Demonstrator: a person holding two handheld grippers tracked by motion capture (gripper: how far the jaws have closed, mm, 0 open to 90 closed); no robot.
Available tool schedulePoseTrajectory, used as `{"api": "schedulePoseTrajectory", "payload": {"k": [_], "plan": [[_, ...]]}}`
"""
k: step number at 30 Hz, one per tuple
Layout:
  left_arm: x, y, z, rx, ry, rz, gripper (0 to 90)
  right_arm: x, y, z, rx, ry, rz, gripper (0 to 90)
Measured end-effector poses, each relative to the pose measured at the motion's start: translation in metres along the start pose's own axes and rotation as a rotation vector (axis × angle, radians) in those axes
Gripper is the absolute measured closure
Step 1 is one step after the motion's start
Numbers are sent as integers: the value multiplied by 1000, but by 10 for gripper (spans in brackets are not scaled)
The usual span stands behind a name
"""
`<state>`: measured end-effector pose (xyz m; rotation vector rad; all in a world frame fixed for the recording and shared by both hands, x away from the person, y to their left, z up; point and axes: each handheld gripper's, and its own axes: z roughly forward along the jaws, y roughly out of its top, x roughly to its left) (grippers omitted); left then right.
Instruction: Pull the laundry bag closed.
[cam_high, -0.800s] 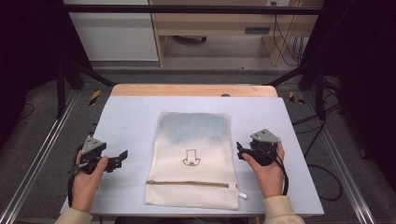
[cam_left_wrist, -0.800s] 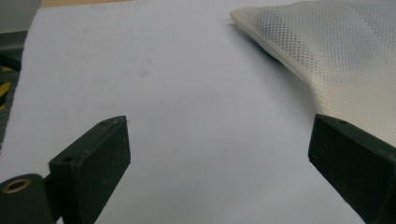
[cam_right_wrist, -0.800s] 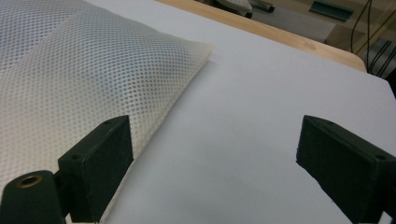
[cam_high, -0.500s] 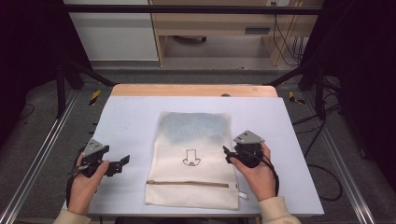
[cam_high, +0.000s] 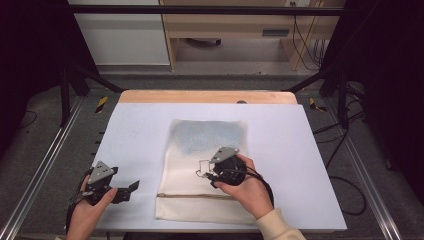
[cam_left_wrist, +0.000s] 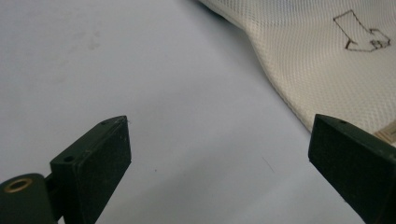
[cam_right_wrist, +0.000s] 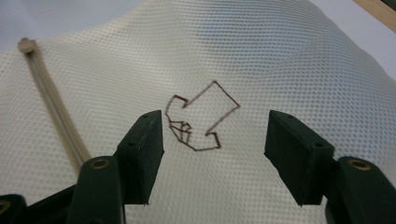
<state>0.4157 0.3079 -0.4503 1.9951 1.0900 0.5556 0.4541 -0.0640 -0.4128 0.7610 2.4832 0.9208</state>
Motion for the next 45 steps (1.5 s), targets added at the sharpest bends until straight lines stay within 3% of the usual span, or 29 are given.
{"api": "schedulePoseTrajectory", "payload": {"k": [3,9,20,27,29,32,35,39,42,45], "plan": [[1,3,-2,-11,17,18,56,8,12,5,11,35,-33,407],[5,2,-5,-20,22,3,54,24,32,11,46,98,-91,487],[2,1,-4,-5,-11,21,55,38,54,22,94,171,-167,616],[-4,0,-5,21,-38,37,55,44,62,22,97,204,-190,686],[-3,-1,-5,17,-50,24,56,46,64,23,101,218,-200,711],[1,-3,-5,28,-31,31,56,50,68,25,115,241,-205,724],[7,-3,-5,29,-16,12,57,56,73,29,120,256,-214,729],[14,-3,-4,42,25,4,67,64,79,36,128,284,-240,733],[18,-2,-10,17,78,-9,127,70,81,42,134,306,-254,732],[23,-4,-10,22,74,-36,120,76,81,49,154,328,-263,733]]}}
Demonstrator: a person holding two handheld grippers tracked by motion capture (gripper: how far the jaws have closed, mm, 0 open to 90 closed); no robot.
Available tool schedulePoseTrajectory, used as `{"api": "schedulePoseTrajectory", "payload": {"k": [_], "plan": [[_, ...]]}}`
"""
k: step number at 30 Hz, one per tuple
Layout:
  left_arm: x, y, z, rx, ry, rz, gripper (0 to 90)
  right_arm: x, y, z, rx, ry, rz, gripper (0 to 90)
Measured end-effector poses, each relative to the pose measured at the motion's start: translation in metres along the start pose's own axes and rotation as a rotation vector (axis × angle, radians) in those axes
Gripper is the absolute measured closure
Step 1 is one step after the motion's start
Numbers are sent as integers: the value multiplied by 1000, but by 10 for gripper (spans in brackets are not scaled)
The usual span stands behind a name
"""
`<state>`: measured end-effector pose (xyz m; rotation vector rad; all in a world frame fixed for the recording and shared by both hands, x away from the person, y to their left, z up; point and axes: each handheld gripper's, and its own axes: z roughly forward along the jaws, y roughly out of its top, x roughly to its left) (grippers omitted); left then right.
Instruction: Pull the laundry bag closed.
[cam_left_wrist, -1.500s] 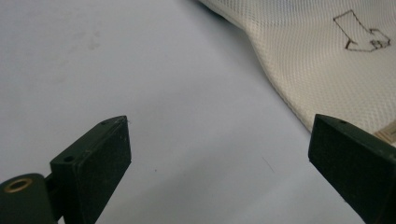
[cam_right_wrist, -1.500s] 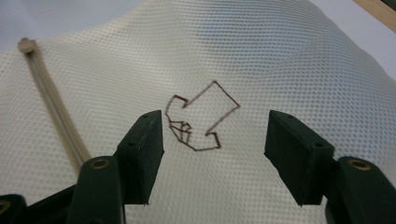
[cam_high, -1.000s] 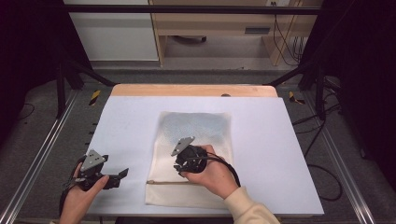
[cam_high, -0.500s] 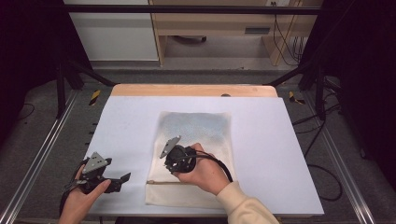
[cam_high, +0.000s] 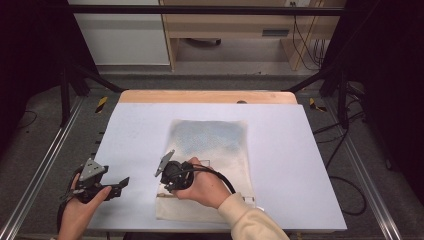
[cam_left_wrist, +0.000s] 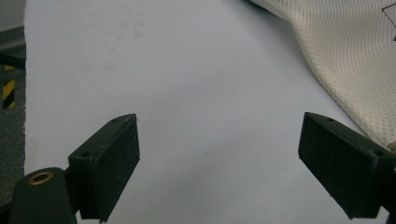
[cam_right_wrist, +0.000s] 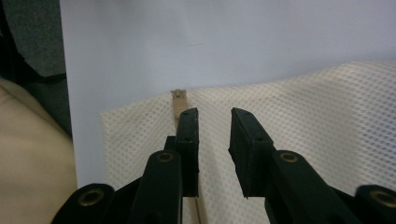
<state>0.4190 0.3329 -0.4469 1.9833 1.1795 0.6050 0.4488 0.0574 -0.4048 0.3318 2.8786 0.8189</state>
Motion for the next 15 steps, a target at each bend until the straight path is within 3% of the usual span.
{"api": "schedulePoseTrajectory", "payload": {"k": [15], "plan": [[-4,2,1,-8,-29,7,109,11,10,41,71,74,10,696]]}}
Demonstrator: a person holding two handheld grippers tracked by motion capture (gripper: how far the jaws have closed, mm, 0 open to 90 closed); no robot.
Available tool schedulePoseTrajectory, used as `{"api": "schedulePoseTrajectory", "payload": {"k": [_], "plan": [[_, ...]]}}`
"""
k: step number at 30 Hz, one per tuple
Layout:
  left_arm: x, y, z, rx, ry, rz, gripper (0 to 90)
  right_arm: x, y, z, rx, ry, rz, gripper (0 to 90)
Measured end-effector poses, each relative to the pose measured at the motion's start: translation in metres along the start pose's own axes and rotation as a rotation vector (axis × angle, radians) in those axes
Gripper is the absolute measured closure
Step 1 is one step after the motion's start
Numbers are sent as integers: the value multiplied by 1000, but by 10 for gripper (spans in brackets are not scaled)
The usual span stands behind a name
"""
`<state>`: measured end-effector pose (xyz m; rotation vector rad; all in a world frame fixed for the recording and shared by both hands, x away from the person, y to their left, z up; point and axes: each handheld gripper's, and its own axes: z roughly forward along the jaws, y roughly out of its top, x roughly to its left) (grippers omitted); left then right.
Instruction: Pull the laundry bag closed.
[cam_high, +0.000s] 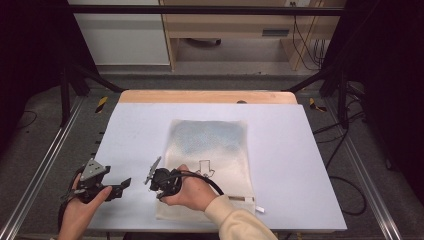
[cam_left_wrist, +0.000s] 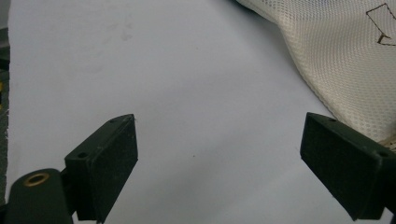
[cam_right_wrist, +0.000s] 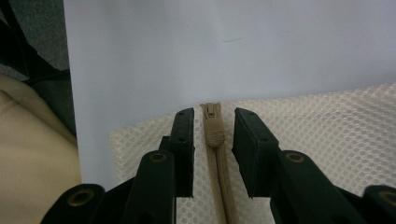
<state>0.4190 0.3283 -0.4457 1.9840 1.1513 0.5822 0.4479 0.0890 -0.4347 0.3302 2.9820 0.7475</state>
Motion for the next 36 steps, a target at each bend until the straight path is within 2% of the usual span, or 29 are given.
{"api": "schedulePoseTrajectory", "payload": {"k": [5,10,15,23,29,33,34,36], "plan": [[-1,0,0,-7,-8,-5,110,-2,2,5,11,7,16,716],[-2,0,1,-7,-15,-5,110,-3,2,9,28,11,12,739],[-3,1,1,-10,-25,-5,109,-4,2,9,29,21,12,813],[-6,1,-1,-10,-60,1,111,-4,5,-5,2,35,3,816],[-14,0,-3,-9,-111,2,111,-7,9,-18,-8,39,0,818],[-19,-1,-1,-7,-137,1,103,-7,8,-20,-10,43,-9,818],[-19,-1,0,-8,-140,-3,98,-7,7,-21,-14,46,-23,819],[-20,-1,0,-3,-135,-5,96,-6,6,-22,-22,44,-19,819]]}}
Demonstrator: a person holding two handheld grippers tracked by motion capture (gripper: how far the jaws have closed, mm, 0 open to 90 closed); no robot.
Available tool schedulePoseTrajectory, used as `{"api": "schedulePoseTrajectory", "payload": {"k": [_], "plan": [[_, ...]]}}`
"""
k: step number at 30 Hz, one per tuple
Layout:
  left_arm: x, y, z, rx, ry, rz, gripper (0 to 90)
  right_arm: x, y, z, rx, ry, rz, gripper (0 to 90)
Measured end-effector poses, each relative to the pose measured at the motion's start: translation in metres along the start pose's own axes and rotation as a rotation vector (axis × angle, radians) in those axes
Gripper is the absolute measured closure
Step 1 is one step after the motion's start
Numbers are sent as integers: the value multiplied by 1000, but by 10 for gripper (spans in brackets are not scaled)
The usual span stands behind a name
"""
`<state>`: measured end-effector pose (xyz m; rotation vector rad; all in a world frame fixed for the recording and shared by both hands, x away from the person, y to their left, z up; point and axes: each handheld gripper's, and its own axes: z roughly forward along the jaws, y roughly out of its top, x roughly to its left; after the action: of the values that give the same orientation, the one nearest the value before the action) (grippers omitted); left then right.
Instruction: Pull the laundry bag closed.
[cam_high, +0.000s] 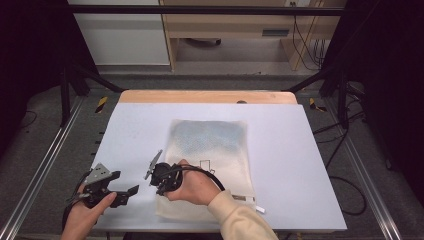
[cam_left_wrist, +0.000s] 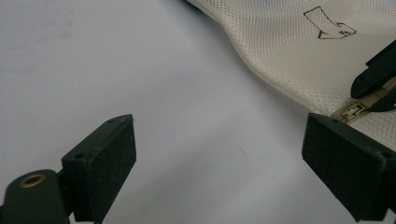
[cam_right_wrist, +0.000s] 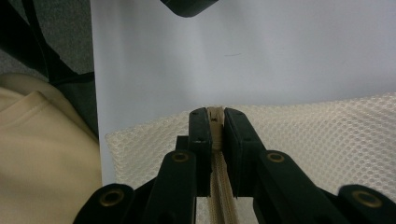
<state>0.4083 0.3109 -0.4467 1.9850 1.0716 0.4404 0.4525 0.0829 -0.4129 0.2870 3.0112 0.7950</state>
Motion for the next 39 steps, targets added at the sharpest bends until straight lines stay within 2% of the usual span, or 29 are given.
{"api": "schedulePoseTrajectory", "payload": {"k": [6,12,17,25,28,32,35,39], "plan": [[-3,0,0,1,-10,2,79,2,-4,-6,-35,-19,-15,819],[-8,0,3,14,-47,2,66,3,-5,-5,-34,-21,-24,819],[-17,1,4,24,-69,32,70,4,-5,0,-27,-26,-32,819],[-33,3,7,13,-116,57,63,4,-6,-4,-51,-27,-30,819],[-39,2,11,37,-125,71,58,3,-7,-5,-56,-27,-22,819],[-44,4,11,11,-142,55,60,4,-7,-4,-56,-29,-26,819],[-48,5,12,18,-155,64,60,5,-7,-5,-59,-29,-23,819],[-52,5,13,18,-149,67,60,3,-7,-6,-73,-27,-18,819]]}}
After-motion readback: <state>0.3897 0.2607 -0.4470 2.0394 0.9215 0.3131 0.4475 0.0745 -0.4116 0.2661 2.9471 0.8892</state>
